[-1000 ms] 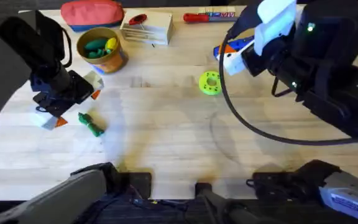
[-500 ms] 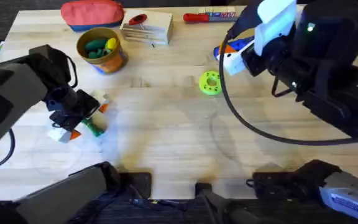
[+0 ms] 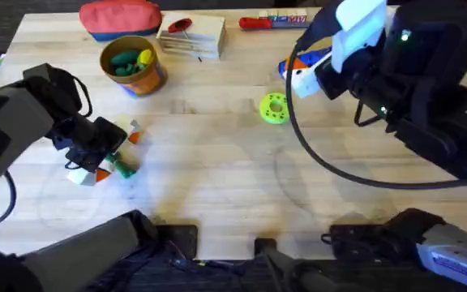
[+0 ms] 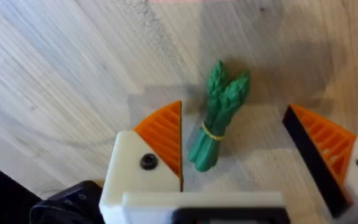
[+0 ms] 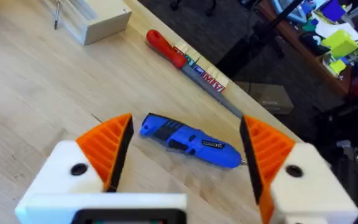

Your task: Pick up the gripper from the table and insert it into the empty holder that is missing its gripper. Then pick up a screw, insert it into the mounting hole, and use the screwdriver to tighten it. Finally, clean up the table by picking up the vegetable and placing it into the bucket.

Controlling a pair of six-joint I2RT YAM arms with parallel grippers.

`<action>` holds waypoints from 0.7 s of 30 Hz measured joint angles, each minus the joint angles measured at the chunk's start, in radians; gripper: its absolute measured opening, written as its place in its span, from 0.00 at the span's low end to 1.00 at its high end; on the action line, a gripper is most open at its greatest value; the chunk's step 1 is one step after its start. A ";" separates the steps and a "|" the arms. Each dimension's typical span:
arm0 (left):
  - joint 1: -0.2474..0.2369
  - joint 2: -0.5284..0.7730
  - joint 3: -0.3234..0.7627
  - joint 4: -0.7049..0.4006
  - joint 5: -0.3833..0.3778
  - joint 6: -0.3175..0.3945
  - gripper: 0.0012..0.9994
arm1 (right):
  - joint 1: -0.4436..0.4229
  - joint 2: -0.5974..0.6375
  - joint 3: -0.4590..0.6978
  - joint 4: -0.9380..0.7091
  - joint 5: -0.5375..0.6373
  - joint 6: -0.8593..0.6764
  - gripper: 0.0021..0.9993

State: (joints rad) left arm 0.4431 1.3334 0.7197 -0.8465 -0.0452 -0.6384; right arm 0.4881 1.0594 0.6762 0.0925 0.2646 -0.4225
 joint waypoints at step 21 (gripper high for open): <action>0.005 0.021 0.002 0.011 0.034 -0.010 0.02 | 0.000 0.000 0.000 -0.001 0.000 0.000 0.99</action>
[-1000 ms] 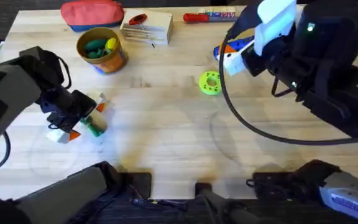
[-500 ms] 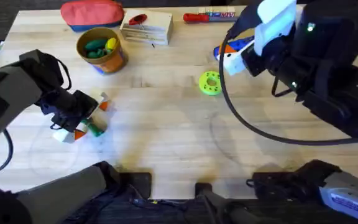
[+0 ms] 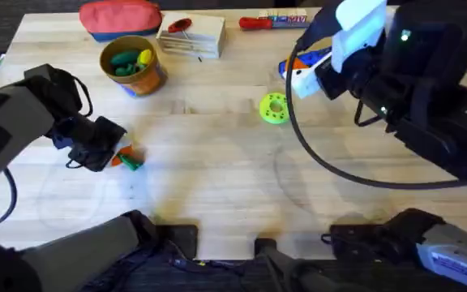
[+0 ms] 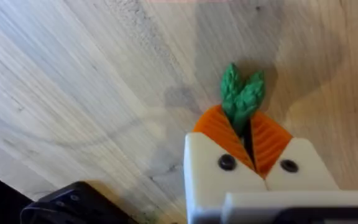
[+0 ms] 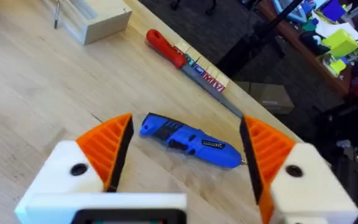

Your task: Pick up the gripper from the table and insert it into the empty holder that is missing its gripper. Then pick up a screw, insert it into the mounting hole, and use the screwdriver to tighten it. Finally, clean up the table by picking up the vegetable and placing it into the bucket.

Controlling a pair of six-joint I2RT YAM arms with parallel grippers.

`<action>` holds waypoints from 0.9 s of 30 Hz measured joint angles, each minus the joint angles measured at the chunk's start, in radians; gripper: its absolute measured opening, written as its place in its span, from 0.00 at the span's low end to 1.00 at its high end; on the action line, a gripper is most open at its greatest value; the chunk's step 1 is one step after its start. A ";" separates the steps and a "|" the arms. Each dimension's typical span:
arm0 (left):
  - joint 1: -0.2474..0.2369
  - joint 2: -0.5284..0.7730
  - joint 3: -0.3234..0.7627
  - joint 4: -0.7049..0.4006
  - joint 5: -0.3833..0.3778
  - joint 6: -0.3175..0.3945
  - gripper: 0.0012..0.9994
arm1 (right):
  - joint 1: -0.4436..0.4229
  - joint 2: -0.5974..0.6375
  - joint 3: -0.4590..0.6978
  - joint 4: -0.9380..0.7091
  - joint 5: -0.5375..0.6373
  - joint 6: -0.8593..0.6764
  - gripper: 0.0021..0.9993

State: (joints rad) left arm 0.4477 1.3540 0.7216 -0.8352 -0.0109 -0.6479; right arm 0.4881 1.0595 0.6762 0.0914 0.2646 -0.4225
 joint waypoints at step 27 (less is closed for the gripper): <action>-0.026 0.005 0.452 0.204 0.162 -0.074 0.02 | 0.000 0.000 0.000 -0.003 0.000 0.000 0.99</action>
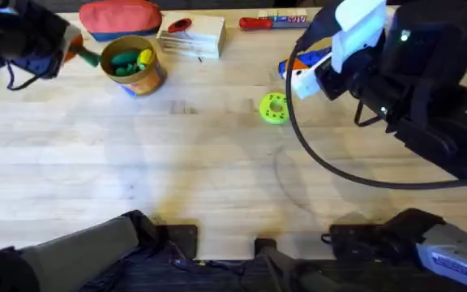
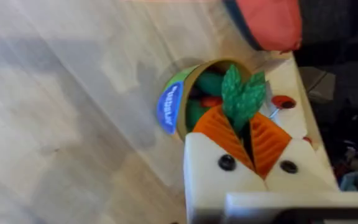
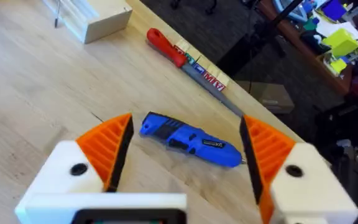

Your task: Pick up the gripper from the table and insert it into the empty holder that is missing its gripper. Then pick up a screw, insert it into the mounting hole, and use the screwdriver to tighten it. Finally, clean up the table by picking up the vegetable and placing it into the bucket.

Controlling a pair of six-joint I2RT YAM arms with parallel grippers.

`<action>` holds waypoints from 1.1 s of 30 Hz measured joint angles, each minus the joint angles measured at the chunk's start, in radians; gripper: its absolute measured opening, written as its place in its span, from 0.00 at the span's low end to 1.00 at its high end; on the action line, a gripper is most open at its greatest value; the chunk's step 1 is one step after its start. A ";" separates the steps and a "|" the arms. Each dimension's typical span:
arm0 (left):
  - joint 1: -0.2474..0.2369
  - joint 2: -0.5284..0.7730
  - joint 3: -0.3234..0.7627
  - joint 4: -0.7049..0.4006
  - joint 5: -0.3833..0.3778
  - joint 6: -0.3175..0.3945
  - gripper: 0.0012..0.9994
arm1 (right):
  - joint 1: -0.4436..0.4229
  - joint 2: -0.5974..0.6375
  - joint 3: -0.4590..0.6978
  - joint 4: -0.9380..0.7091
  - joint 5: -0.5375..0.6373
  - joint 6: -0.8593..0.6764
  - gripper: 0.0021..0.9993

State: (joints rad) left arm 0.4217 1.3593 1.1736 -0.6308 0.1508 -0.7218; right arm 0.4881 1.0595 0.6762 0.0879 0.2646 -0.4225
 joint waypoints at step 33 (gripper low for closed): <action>-0.195 0.191 0.003 0.148 -0.102 0.081 0.99 | -0.013 -0.004 0.000 -0.114 0.000 0.106 0.99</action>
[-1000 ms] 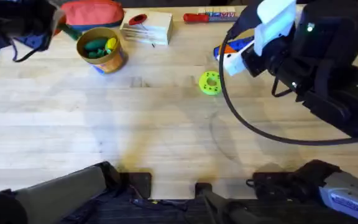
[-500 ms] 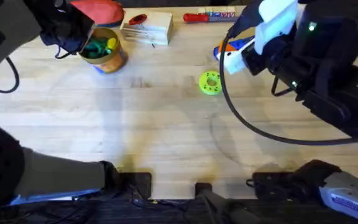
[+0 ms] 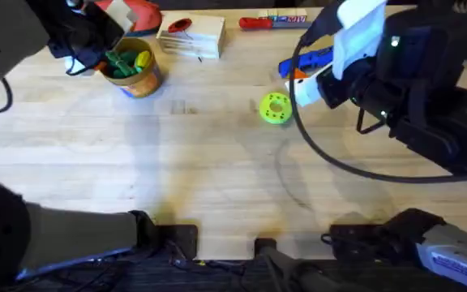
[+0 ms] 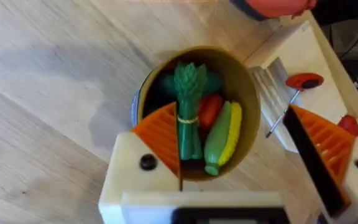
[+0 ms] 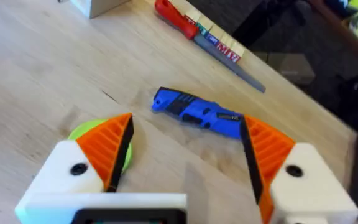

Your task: Pick up the gripper from the table and insert it into the empty holder that is missing its gripper. Then pick up a screw, insert it into the mounting hole, and use the screwdriver to tighten it. Finally, clean up the table by picking up the vegetable and placing it into the bucket.

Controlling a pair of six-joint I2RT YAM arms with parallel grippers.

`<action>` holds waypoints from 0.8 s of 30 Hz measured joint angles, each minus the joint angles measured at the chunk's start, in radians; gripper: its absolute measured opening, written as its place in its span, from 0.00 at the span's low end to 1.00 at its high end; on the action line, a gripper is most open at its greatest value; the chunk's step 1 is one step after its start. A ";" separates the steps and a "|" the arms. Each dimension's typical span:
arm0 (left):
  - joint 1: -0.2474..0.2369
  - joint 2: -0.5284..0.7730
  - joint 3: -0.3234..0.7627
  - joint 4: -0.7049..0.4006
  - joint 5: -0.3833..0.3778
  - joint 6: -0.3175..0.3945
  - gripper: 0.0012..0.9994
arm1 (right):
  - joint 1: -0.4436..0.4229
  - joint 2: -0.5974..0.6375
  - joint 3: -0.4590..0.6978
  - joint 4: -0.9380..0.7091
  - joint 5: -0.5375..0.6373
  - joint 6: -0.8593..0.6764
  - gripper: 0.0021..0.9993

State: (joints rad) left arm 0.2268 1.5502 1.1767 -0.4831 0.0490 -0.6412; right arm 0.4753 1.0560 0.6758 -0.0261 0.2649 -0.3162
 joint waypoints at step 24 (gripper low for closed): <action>-0.230 -0.510 0.000 -0.417 0.172 0.743 0.99 | -0.159 -0.357 0.356 -1.003 0.000 0.369 0.99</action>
State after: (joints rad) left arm -0.0036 1.0402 1.1767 -0.8998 0.2212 0.1018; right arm 0.3166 0.6994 1.0322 -1.0286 0.2649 0.0526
